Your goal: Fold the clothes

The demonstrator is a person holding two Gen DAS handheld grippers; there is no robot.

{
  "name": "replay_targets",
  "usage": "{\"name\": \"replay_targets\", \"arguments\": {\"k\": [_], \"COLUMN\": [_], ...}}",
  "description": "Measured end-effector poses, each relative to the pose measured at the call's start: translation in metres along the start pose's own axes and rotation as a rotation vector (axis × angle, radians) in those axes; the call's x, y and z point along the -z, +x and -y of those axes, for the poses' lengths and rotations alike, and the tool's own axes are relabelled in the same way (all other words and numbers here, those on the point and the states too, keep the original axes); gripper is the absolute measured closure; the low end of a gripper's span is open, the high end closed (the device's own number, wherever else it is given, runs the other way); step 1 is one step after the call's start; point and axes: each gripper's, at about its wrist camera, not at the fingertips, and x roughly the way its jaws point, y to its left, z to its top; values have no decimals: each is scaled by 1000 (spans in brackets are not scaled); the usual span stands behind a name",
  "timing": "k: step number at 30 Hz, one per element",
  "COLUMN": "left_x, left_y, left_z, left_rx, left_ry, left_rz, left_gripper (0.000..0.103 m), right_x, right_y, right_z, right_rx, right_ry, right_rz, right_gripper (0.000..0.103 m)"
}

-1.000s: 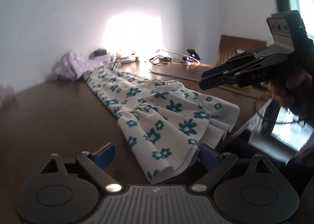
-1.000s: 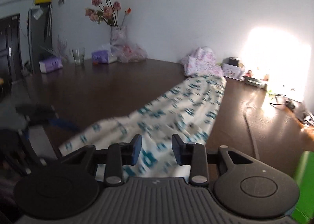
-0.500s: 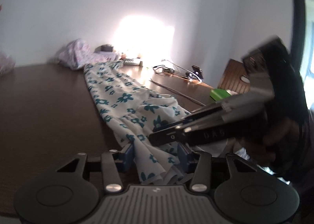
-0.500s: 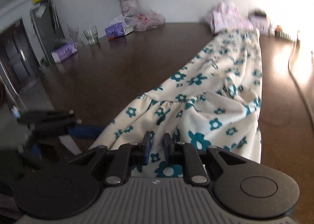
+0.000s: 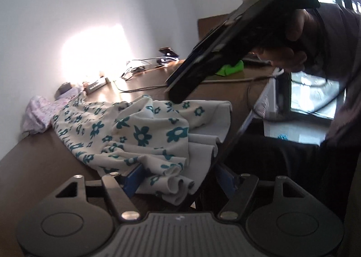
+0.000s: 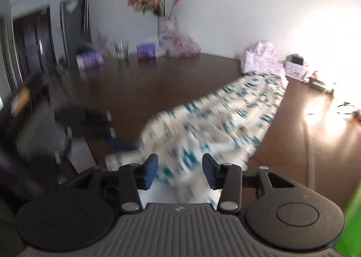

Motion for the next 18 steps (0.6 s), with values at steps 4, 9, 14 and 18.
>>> {"name": "replay_targets", "arguments": {"k": [4,9,14,18], "left_x": [2,2,-2,-1], "left_y": [0,1,0,-4], "left_z": [-6,-13,-10,-7], "left_rx": [36,56,54,63], "left_ry": [27,5,8,6], "left_rz": [-7,-12,-34,-32], "left_gripper": [34,38,38,38], "right_x": [26,28,18,28], "right_y": [-1,8,6,16], "right_z": [5,6,-20,-37], "right_rx": [110,85,11,-18], "right_ry": [53,102,-19,-134], "right_rz": [-15,23,95,-1], "right_gripper": [59,98,99,96]}}
